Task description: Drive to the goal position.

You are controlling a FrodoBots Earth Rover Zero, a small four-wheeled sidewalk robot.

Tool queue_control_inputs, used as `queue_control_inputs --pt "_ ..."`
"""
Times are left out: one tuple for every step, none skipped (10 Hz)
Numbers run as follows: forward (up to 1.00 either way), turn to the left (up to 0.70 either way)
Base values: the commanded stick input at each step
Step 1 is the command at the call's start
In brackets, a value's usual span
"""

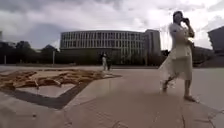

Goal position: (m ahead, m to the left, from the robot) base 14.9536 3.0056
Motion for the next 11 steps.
queue_control_inputs --pt "1.00 -0.27" --pt "1.00 -0.27" --pt "1.00 -0.27" --pt "1.00 -0.27" --pt "1.00 -0.27" --pt "1.00 -0.27" --pt "1.00 -0.27" --pt "1.00 -0.27" --pt "1.00 -0.27" --pt "1.00 -0.27" --pt "1.00 -0.27"
